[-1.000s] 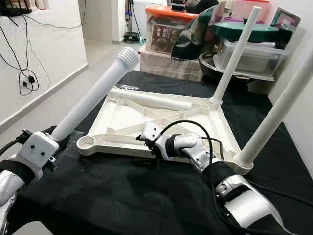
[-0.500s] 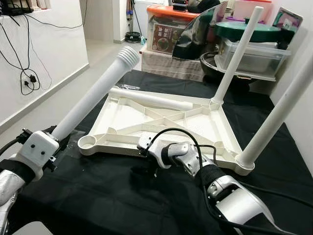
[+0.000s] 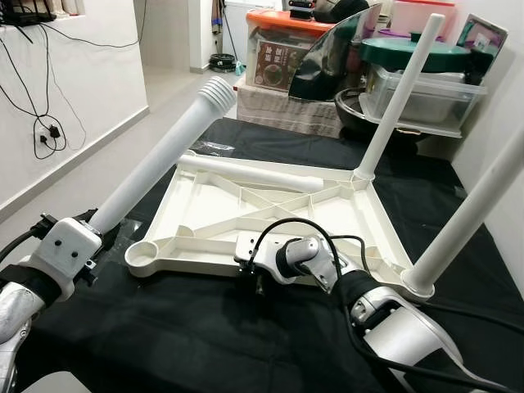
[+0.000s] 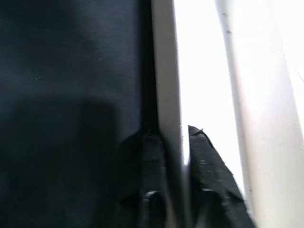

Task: Building children table

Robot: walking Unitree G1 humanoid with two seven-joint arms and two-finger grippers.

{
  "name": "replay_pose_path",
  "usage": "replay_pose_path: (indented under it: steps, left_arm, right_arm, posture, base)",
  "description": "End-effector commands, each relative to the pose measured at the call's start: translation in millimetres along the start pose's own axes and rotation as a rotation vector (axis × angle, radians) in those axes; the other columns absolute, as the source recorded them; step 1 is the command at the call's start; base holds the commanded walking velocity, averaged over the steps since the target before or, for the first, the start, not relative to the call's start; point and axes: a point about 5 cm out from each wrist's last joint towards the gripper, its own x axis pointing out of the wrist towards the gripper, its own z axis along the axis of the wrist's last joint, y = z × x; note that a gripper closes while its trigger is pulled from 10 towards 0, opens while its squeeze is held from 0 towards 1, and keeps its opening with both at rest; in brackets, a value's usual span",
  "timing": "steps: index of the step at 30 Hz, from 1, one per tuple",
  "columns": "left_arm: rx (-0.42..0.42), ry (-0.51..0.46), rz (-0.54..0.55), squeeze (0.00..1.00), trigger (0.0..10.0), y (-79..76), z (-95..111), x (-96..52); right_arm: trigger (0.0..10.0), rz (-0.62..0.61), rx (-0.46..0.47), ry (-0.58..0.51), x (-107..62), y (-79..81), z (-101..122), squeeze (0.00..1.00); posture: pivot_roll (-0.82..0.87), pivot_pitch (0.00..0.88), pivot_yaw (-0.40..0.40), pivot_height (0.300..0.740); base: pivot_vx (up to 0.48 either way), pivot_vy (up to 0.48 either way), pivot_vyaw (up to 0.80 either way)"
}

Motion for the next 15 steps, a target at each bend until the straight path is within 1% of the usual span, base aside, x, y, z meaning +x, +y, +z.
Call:
replay_pose_path:
  steps: [1,2,3,4,5,6,8,9,12,13,14,15]
  left_arm:
    - [0.009,-0.01,-0.012,0.0,10.0,-0.6,3.1,0.9]
    - [0.006,-0.011,-0.029,0.0,10.0,-1.7,3.0,0.7]
    - [0.006,-0.011,-0.029,0.0,10.0,-1.7,3.0,0.7]
    - [0.006,-0.012,-0.05,0.0,10.0,-3.0,3.0,0.6]
    - [0.006,-0.012,-0.05,0.0,10.0,-3.0,3.0,0.6]
    - [0.01,-0.014,-0.082,0.0,10.0,-5.2,3.1,1.2]
    - [0.022,-0.019,-0.13,0.0,10.0,-8.4,3.0,3.2]
    - [0.024,-0.02,-0.139,0.0,10.0,-9.0,3.0,3.8]
    - [0.025,-0.021,-0.143,0.0,10.0,-9.3,3.2,4.5]
    - [0.024,-0.023,-0.146,0.0,10.0,-9.8,3.6,5.0]
    - [0.021,-0.025,-0.153,0.0,10.0,-11.2,4.2,5.7]
    - [0.021,-0.025,-0.153,0.0,10.0,-11.2,4.2,5.7]
  right_arm:
    - [0.0,0.094,0.002,0.062,7.6,19.0,-20.3,0.0]
    - [0.0,0.104,-0.064,0.035,2.8,18.2,-20.0,0.0]
    - [0.0,0.104,-0.064,0.035,2.8,18.2,-20.0,0.0]
    - [0.0,0.106,-0.142,0.023,-3.1,16.7,-20.6,0.0]
    - [0.0,0.106,-0.142,0.023,-3.1,16.7,-20.6,0.0]
    - [0.0,0.107,-0.209,0.006,-10.4,14.1,-20.7,0.0]
    - [0.0,0.099,-0.292,-0.037,-25.1,6.5,-17.3,0.0]
    - [0.0,0.096,-0.308,-0.05,-28.6,4.4,-15.9,0.0]
    - [0.0,0.091,-0.322,-0.068,-32.0,2.3,-13.9,0.0]
    - [0.0,0.089,-0.334,-0.086,-34.9,1.0,-12.1,0.0]
    - [0.0,0.09,-0.365,-0.104,-38.8,0.4,-10.8,0.0]
    - [0.0,0.09,-0.365,-0.104,-38.8,0.4,-10.8,0.0]
  posture:
    - [0.11,0.0,-0.123,0.74]
    - [0.11,0.0,-0.121,0.74]
    - [0.11,0.0,-0.121,0.74]
    - [0.11,0.0,-0.116,0.74]
    - [0.11,0.0,-0.116,0.74]
    - [0.1,0.0,-0.113,0.74]
    - [0.09,0.0,-0.109,0.74]
    - [0.09,0.0,-0.109,0.74]
    - [0.09,0.0,-0.107,0.74]
    - [0.09,0.0,-0.104,0.74]
    - [0.09,0.0,-0.103,0.74]
    - [0.09,0.0,-0.103,0.74]
  base:
    - [0.0,0.0,0.0]
    - [0.0,0.0,0.0]
    - [0.0,0.0,0.0]
    - [0.0,0.0,0.0]
    - [0.0,0.0,0.0]
    - [0.0,0.0,0.0]
    - [0.0,0.0,0.0]
    - [0.0,0.0,0.0]
    - [0.0,0.0,0.0]
    - [0.0,0.0,0.0]
    - [0.0,0.0,0.0]
    - [0.0,0.0,0.0]
